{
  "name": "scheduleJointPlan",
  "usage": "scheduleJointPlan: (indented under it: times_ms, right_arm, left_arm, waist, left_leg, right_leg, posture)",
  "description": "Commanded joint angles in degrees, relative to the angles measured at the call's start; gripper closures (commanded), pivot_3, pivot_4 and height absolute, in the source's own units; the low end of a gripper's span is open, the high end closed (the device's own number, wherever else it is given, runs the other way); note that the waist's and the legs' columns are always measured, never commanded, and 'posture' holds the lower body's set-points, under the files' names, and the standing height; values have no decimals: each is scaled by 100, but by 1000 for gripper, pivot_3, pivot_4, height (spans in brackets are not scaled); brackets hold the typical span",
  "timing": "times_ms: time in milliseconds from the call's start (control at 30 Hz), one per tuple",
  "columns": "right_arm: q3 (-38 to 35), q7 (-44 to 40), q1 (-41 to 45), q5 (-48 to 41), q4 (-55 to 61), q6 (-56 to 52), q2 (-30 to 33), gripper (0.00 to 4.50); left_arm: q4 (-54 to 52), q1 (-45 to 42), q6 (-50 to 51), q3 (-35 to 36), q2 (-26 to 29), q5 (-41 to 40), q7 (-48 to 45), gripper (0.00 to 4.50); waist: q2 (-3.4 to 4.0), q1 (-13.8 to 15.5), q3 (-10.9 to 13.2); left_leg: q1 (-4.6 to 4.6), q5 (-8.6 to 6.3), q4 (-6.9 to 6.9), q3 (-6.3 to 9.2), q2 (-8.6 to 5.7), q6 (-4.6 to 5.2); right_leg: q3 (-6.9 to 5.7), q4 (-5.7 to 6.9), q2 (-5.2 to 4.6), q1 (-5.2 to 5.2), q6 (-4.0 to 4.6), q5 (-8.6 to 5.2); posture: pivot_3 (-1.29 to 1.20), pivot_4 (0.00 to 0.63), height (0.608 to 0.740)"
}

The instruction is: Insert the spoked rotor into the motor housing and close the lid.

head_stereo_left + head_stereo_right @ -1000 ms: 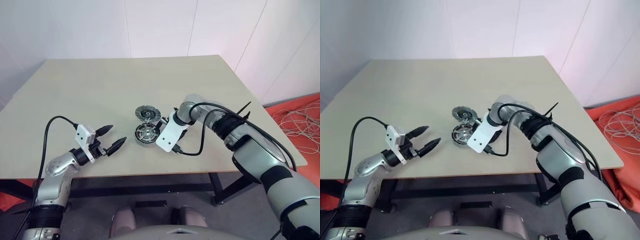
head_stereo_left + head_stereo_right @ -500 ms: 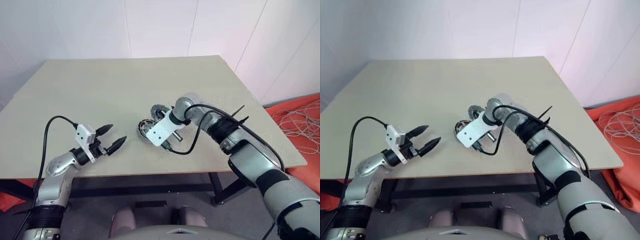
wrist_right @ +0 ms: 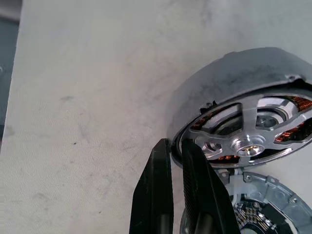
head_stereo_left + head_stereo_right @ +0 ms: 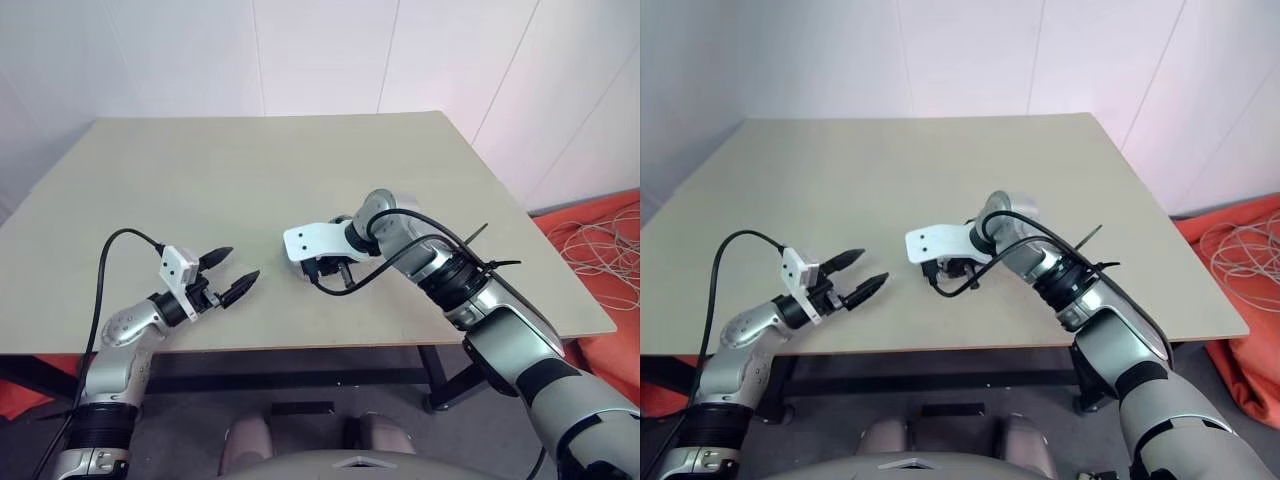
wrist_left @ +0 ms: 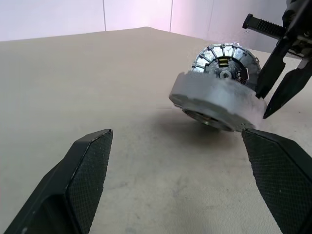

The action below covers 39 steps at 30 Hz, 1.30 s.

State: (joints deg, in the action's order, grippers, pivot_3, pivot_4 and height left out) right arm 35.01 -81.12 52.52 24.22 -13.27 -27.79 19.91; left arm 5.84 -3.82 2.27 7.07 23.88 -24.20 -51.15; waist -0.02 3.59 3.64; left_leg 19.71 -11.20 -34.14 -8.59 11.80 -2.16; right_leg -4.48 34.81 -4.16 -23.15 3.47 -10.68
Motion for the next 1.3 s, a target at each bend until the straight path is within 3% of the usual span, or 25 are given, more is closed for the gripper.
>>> scheduleJointPlan:
  times_ms: [33, 200, 467, 800, 1033, 1233, 1300]
  right_arm:
    - [-238, -13, 121, -122, 437, -318, 246, 4497]
    - [-183, 104, 103, -270, 618, -722, 262, 4497]
    - [-117, 563, 282, -510, 353, -1379, -392, 4497]
    - [-10, 946, 434, -603, -79, -1366, -582, 4497]
    - [118, 951, 472, -673, 100, -1346, -498, 2180]
    - [-138, 627, 751, -1110, 1001, -1912, -440, 25]
    - [-389, 453, 906, -1537, 1470, -2334, -473, 25]
  left_arm:
    - [-55, -119, -146, 37, 5, -7, -26, 0]
    - [19, -158, -170, 41, -9, 12, -39, 0]
    - [100, -236, -220, 19, -31, 42, -42, 0]
    - [62, -175, -229, 37, -16, 52, -3, 0]
    - [59, -191, -222, 25, -27, 50, -3, 0]
    - [44, -177, -201, 25, -15, 44, -12, 0]
    - [42, -173, -197, 28, -9, 39, -20, 0]
  waist:
    - [0, 41, 0]
    - [0, 62, 0]
    - [1, 48, 1]
    - [3, 68, 2]
    - [3, 68, 2]
    - [3, 69, 2]
    - [3, 73, 2]
  left_leg:
    - [-1, 0, 0, 0, 0, 0]
    - [-2, 0, 1, -1, 1, 0]
    - [-3, 1, 4, 1, 1, -2]
    - [-4, 2, 5, 2, 0, -4]
    - [-12, 3, 4, 3, 0, -5]
    - [-9, 3, 9, 3, 1, -5]
    - [-12, 3, 13, 3, 1, -6]
  right_leg:
    - [0, 0, 0, 0, 0, 0]
    - [0, 0, 0, 1, 0, 0]
    - [0, 0, 0, -1, 0, 0]
    - [0, -1, 0, -1, -1, 0]
    - [1, -2, 0, 6, -2, -1]
    - [0, -1, 0, 4, -2, -1]
    - [0, -1, 0, 4, -2, -1]
  posture:
    - [0, 0, 740]
    - [0, 0, 740]
    - [0, 0, 740]
    - [0, 0, 740]
    - [0, 0, 740]
    - [0, 0, 740]
    - [0, 0, 740]
